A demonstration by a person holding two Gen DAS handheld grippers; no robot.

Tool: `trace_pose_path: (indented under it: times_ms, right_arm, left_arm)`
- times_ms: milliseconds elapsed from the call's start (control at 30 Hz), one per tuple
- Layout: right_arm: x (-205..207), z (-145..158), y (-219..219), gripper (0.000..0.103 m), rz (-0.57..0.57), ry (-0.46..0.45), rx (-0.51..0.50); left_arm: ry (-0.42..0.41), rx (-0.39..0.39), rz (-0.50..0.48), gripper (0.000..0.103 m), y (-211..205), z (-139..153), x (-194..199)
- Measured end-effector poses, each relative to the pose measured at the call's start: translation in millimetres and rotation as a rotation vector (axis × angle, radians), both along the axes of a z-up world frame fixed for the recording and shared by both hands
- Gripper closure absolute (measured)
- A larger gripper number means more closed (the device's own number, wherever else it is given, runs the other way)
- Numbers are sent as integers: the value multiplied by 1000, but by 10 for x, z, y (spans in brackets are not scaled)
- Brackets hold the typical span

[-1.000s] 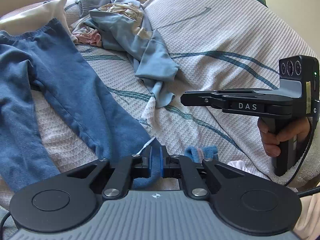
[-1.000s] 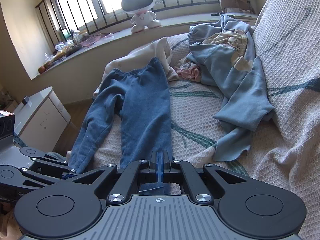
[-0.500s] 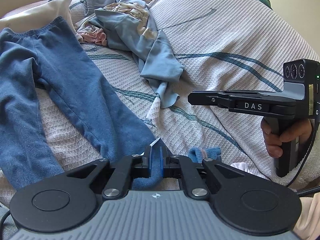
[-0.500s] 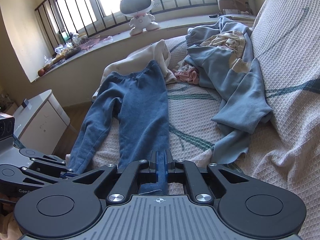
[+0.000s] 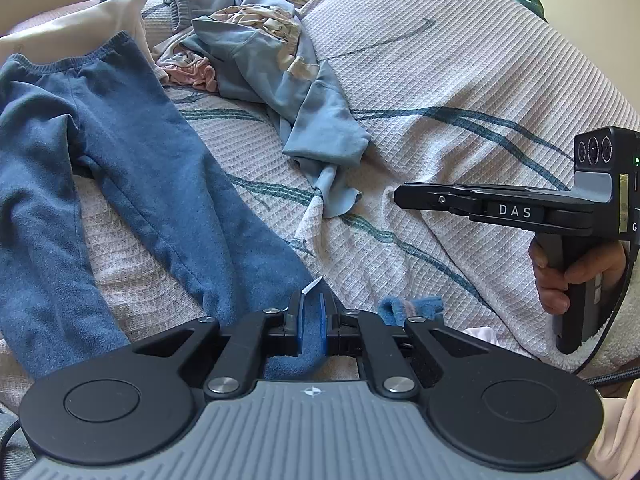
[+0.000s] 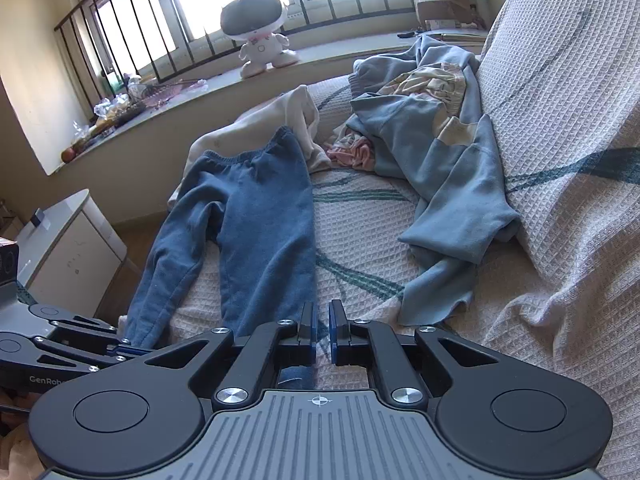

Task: Fold clothes
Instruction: 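Hold both leg cuffs with both grippers, keeping the sweatpants stretched flat, then lift both cuffs with both grippers and fold the legs toward the waistband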

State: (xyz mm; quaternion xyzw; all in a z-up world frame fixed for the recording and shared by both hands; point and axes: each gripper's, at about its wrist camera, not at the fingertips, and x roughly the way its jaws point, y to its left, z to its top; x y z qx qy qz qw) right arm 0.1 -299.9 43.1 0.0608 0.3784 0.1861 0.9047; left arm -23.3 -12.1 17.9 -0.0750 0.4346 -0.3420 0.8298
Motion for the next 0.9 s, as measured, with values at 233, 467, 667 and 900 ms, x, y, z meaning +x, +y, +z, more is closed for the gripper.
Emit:
trace_pose_path:
  times_ms: [233,467,667,900]
  right_arm:
    - [-25,-33,-44,93,-12,15,5]
    - [-93,-57,-23,85,58,39,18]
    - [-77,-261,152,84,200,125,0]
    - [86,-647,337,83,260,194,-120]
  left_arm:
    - [-13,0,20,97,54,18,11]
    - [-4,5,38,97,114,-28,26]
    - [10,24,23,95,90,-91,9]
    - [68,100,-77,70,-114,-307,29]
